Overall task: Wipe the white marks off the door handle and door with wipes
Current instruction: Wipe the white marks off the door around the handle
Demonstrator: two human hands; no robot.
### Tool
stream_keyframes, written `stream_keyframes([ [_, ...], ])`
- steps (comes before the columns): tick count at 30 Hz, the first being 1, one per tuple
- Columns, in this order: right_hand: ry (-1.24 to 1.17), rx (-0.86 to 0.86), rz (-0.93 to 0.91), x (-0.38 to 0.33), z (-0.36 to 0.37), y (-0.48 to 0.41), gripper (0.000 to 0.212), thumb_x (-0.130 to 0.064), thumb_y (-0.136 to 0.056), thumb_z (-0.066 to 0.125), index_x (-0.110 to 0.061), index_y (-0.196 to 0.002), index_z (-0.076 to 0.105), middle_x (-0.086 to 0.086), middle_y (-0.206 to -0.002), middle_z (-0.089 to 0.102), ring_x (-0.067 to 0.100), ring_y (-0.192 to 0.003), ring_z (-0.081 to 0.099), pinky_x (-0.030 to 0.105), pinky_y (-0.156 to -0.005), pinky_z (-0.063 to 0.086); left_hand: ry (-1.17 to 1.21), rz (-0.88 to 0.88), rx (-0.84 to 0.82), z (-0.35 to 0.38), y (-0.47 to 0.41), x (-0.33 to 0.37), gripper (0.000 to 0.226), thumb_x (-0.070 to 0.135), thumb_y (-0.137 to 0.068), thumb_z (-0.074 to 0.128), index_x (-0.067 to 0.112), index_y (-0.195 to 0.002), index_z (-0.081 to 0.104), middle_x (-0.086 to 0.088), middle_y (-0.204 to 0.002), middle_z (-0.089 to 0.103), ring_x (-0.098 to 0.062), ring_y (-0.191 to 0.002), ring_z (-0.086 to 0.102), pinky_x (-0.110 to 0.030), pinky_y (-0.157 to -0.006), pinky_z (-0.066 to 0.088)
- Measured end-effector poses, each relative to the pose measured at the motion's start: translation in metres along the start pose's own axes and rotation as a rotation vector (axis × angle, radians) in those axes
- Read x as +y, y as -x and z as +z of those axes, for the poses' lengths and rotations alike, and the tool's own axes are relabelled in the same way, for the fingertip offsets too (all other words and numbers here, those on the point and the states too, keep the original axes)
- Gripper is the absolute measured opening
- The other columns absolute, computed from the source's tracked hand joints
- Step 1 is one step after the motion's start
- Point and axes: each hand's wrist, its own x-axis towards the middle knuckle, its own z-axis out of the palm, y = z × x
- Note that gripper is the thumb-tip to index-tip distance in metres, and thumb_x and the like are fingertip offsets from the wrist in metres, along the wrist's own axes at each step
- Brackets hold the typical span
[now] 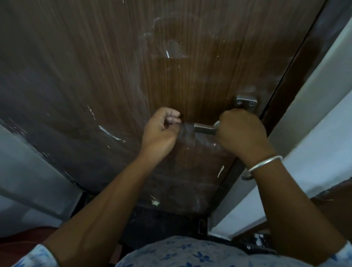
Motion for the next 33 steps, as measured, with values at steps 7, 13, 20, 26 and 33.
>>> stream_keyframes([
  [7,-0.236,-0.016,-0.107,-0.036,-0.002,-0.017,0.017,-0.019,-0.088,0.049,-0.007,-0.081,0.06,0.014,-0.085,0.061,0.033,-0.082,0.06,0.028,-0.061,0.031,-0.017,0.028,0.031,0.001,-0.007,0.004,0.022,-0.003,-0.086,0.053,0.017,-0.093,0.058,0.006,-0.08,0.058,-0.003,-0.078,0.056,-0.025,-0.079,0.049],
  [13,-0.328,0.839,-0.234,-0.058,-0.021,-0.04,0.024,0.0,-0.086,0.054,0.003,-0.108,0.065,0.022,-0.104,0.065,0.036,-0.089,0.063,0.033,-0.076,0.051,0.024,0.068,0.144,-0.017,-0.016,0.019,0.024,-0.006,-0.085,0.051,0.015,-0.095,0.057,0.006,-0.079,0.056,-0.001,-0.076,0.054,-0.012,-0.075,0.046],
  [20,0.174,0.741,-0.359,-0.063,-0.01,-0.082,0.062,-0.024,-0.087,0.054,0.002,-0.14,0.034,0.017,-0.148,0.034,0.031,-0.138,0.03,0.046,-0.113,0.012,0.02,0.117,0.281,-0.036,-0.024,0.035,0.023,-0.005,-0.083,0.053,0.014,-0.096,0.056,0.006,-0.082,0.057,0.001,-0.075,0.055,-0.005,-0.069,0.043],
  [26,0.456,0.654,-0.603,-0.088,0.018,-0.085,0.053,-0.027,-0.092,0.043,-0.009,-0.141,0.037,0.006,-0.152,0.03,0.02,-0.14,0.027,0.047,-0.113,0.021,-0.025,0.126,0.419,-0.043,-0.022,0.031,0.034,-0.009,-0.077,0.049,0.018,-0.096,0.053,-0.014,-0.108,0.057,-0.009,-0.09,0.056,-0.012,-0.078,0.045],
  [33,0.328,0.567,-0.865,-0.072,0.045,-0.067,0.024,-0.011,-0.087,0.058,-0.004,-0.108,0.07,0.009,-0.127,0.061,0.023,-0.121,0.054,0.051,-0.104,0.038,-0.077,0.075,0.462,-0.048,-0.012,0.026,0.035,-0.007,-0.079,0.05,0.021,-0.099,0.049,-0.014,-0.116,0.051,0.008,-0.08,0.051,-0.003,-0.071,0.041],
])
